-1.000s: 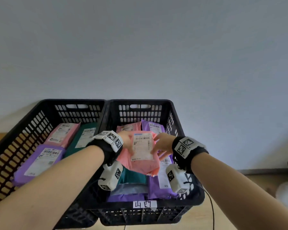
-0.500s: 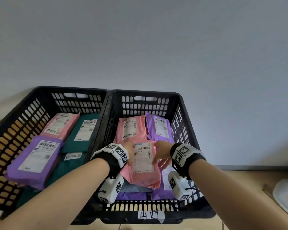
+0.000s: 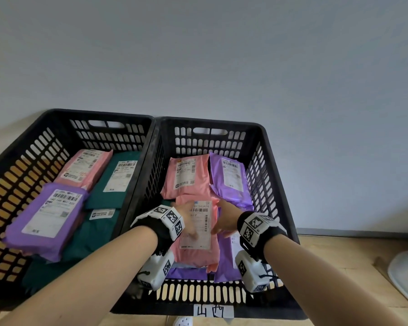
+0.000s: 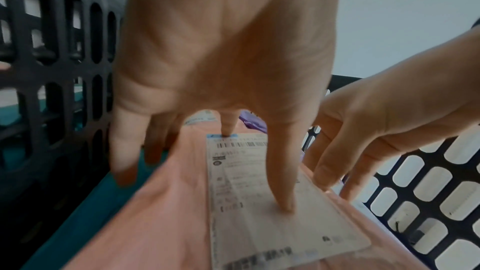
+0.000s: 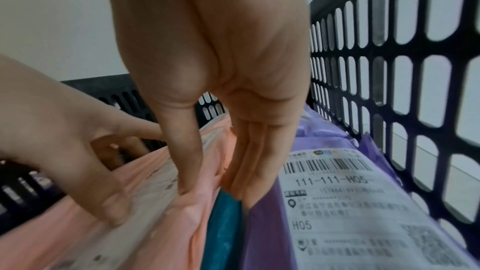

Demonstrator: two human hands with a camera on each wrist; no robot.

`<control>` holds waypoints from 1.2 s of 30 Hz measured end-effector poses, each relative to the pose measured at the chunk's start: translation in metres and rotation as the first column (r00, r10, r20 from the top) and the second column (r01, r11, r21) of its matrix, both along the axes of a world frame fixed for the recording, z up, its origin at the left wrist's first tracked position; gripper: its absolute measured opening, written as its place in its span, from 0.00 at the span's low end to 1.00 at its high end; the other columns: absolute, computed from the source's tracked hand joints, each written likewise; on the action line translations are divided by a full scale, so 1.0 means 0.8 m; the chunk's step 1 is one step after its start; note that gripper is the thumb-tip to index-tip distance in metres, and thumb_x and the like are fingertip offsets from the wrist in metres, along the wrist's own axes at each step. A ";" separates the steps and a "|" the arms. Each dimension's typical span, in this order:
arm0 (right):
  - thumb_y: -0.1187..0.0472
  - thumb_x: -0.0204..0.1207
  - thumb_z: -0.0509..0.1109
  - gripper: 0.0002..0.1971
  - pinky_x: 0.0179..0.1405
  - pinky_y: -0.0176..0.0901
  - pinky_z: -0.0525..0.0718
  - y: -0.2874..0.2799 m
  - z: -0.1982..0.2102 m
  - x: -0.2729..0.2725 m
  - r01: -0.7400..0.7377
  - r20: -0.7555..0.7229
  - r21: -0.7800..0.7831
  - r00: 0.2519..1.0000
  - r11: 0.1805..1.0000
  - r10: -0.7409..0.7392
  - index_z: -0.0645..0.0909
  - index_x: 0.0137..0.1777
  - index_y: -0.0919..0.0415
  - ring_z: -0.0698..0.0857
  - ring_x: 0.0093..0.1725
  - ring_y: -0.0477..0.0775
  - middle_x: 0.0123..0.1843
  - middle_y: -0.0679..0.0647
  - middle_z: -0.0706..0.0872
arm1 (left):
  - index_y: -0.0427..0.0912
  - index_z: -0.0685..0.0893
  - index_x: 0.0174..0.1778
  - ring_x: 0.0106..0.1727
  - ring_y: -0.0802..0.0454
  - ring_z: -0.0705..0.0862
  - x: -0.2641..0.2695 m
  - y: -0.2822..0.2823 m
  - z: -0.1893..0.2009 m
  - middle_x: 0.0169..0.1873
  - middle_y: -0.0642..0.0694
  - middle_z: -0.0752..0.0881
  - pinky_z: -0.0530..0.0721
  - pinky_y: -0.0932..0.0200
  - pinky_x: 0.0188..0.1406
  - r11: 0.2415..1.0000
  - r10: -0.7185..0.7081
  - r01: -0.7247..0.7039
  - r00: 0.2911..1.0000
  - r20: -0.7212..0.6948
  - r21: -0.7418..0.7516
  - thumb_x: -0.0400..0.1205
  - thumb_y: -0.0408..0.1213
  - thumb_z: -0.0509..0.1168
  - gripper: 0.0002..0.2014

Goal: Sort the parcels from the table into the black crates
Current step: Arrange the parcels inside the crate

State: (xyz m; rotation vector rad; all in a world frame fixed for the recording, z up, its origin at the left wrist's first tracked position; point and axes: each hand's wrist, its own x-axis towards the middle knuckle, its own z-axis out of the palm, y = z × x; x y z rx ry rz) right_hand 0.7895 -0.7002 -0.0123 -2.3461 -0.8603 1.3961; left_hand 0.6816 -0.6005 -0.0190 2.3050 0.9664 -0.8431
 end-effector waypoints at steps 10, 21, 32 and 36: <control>0.45 0.60 0.83 0.65 0.79 0.68 0.44 0.011 -0.021 0.014 -0.359 0.421 -0.054 0.838 0.932 0.347 0.36 0.84 0.49 0.36 0.84 0.63 0.85 0.59 0.34 | 0.51 0.33 0.82 0.77 0.37 0.22 0.006 0.005 -0.047 0.76 0.36 0.22 0.37 0.27 0.74 0.972 -0.167 0.171 0.985 -0.040 0.159 0.63 0.66 0.74 0.66; 0.38 0.57 0.82 0.69 0.78 0.71 0.39 0.014 -0.064 0.049 -0.276 0.336 -0.105 0.894 0.955 0.295 0.25 0.79 0.37 0.28 0.81 0.62 0.81 0.54 0.22 | 0.51 0.32 0.82 0.82 0.50 0.30 0.028 0.016 -0.068 0.81 0.48 0.29 0.33 0.37 0.79 0.934 -0.267 0.256 0.964 0.010 0.249 0.82 0.63 0.51 0.42; 0.40 0.62 0.80 0.64 0.76 0.75 0.43 0.022 -0.088 0.046 -0.275 0.304 -0.112 0.905 0.955 0.297 0.29 0.81 0.37 0.29 0.82 0.63 0.82 0.54 0.24 | 0.53 0.32 0.81 0.82 0.53 0.31 0.029 0.023 -0.110 0.81 0.52 0.31 0.34 0.37 0.78 0.924 -0.287 0.277 0.958 0.001 0.264 0.85 0.59 0.43 0.35; 0.37 0.62 0.79 0.62 0.76 0.77 0.41 0.028 -0.097 0.049 -0.298 0.301 -0.152 0.894 0.942 0.332 0.31 0.81 0.36 0.29 0.82 0.62 0.82 0.53 0.23 | 0.55 0.32 0.81 0.82 0.54 0.31 0.028 0.029 -0.124 0.81 0.54 0.31 0.37 0.35 0.79 0.944 -0.262 0.252 0.965 0.020 0.213 0.85 0.60 0.42 0.34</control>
